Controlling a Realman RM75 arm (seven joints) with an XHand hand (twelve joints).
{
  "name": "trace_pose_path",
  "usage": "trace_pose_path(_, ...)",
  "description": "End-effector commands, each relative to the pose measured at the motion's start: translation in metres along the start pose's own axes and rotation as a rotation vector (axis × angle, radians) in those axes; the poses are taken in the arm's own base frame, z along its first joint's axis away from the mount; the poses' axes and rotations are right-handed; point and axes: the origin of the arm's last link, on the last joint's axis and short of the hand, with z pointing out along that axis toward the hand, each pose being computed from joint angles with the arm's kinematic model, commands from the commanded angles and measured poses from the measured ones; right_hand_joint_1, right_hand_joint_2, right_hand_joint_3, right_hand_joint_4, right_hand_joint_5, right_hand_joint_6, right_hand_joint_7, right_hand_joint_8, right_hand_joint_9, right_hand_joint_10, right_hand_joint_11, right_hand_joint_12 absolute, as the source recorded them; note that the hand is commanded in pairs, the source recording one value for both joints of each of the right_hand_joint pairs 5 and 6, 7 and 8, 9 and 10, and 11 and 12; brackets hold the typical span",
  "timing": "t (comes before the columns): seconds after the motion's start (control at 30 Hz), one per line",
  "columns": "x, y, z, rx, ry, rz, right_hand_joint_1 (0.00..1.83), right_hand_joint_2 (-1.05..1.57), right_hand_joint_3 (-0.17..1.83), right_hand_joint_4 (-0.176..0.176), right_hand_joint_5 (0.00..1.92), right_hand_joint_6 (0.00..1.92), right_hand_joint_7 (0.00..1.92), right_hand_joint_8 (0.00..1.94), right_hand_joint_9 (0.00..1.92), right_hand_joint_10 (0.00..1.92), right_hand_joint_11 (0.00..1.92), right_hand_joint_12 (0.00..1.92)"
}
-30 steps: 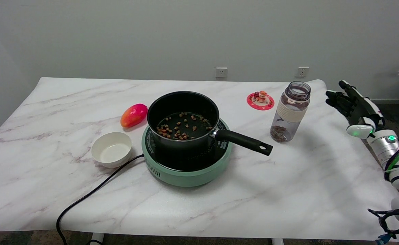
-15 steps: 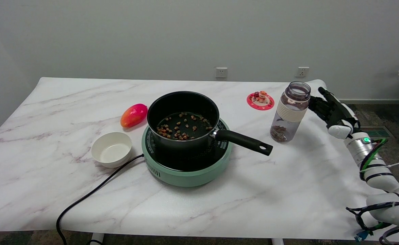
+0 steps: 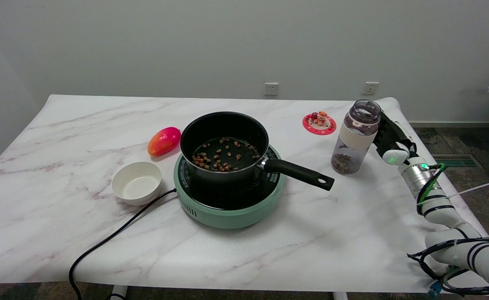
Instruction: Pick up the bottle.
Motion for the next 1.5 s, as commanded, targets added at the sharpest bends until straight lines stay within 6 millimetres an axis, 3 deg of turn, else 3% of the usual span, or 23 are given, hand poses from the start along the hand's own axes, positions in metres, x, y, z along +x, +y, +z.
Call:
trace_pose_path(0.03, -0.03, 0.003, 0.016, 0.023, -0.058, 0.044, 1.29, -1.05, 1.14, 0.0, 0.11, 0.11, 0.49, 0.49, 0.31, 0.31, 0.33, 0.33)
trace_pose_path(0.17, -0.031, 0.003, 0.016, 0.023, -0.06, 0.043, 1.34, -1.03, 1.12, 0.0, 0.12, 0.12, 0.53, 0.53, 0.32, 0.32, 0.32, 0.32)
trace_pose_path(0.47, -0.029, 0.002, 0.014, 0.027, -0.057, 0.042, 1.49, -0.52, 0.89, 0.0, 0.19, 0.19, 0.64, 0.64, 0.56, 0.56, 0.17, 0.17)
trace_pose_path(0.6, -0.027, 0.003, 0.013, 0.023, -0.051, 0.04, 1.53, -0.28, 0.87, 0.0, 0.37, 0.37, 0.8, 0.8, 0.76, 0.76, 0.44, 0.44)
trace_pose_path(0.93, -0.023, 0.005, 0.012, 0.016, -0.036, 0.042, 1.56, -0.22, 1.02, 0.0, 0.59, 0.59, 0.99, 0.99, 0.83, 0.83, 0.54, 0.54)
trace_pose_path(1.07, -0.022, 0.005, 0.012, 0.014, -0.032, 0.038, 1.57, -0.19, 1.15, 0.0, 0.77, 0.77, 1.1, 1.1, 0.92, 0.92, 0.6, 0.6)
trace_pose_path(1.17, -0.02, 0.005, 0.012, 0.014, -0.027, 0.035, 1.6, -0.07, 1.25, 0.0, 1.01, 1.01, 1.25, 1.25, 1.06, 1.06, 0.78, 0.78)
trace_pose_path(1.27, -0.017, 0.004, 0.011, 0.017, -0.018, 0.035, 1.61, 0.06, 1.21, 0.0, 1.21, 1.21, 1.36, 1.36, 1.13, 1.13, 0.9, 0.9)
trace_pose_path(1.5, -0.015, 0.005, 0.01, 0.012, -0.011, 0.031, 1.62, 0.33, 1.0, 0.0, 1.43, 1.43, 1.66, 1.66, 1.22, 1.22, 1.06, 1.06)
